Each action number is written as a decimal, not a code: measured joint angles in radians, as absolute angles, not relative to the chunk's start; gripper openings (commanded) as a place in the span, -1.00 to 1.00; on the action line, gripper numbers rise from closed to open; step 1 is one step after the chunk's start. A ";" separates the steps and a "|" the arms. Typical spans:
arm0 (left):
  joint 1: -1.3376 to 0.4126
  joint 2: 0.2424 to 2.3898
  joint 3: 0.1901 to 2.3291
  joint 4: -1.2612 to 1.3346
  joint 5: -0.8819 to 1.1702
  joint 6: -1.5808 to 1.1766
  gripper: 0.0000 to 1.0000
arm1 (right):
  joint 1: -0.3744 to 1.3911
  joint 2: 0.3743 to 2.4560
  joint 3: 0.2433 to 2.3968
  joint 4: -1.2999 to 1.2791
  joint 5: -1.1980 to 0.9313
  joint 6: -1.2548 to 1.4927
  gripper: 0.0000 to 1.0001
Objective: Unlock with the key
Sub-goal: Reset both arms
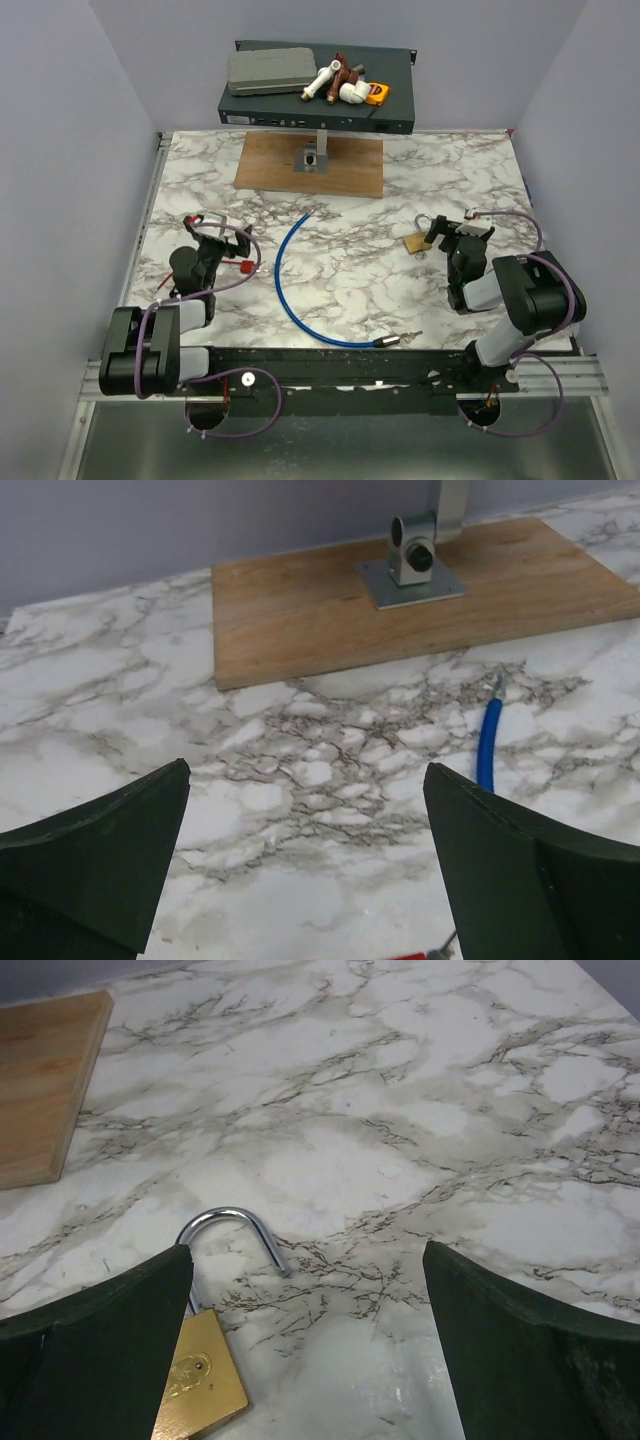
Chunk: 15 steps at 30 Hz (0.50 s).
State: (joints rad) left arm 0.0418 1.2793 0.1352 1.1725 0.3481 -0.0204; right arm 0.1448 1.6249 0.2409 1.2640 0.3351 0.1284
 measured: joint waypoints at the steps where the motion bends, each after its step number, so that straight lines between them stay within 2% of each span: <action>1: 0.028 1.279 0.159 1.157 0.327 -0.014 0.97 | 0.145 1.625 0.241 1.271 0.332 0.128 1.00; 7: 0.030 1.277 0.228 1.111 0.197 -0.023 0.97 | 0.145 1.625 0.241 1.290 0.323 0.127 1.00; 15: 0.031 1.277 0.228 1.082 0.126 -0.033 0.97 | 0.145 1.625 0.238 1.309 0.323 0.121 1.00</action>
State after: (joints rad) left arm 0.0307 1.2774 0.2283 1.0817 0.1261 -0.0334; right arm 0.1448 1.6249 0.2379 1.3090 0.3233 0.1215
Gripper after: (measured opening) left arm 0.984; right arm 0.998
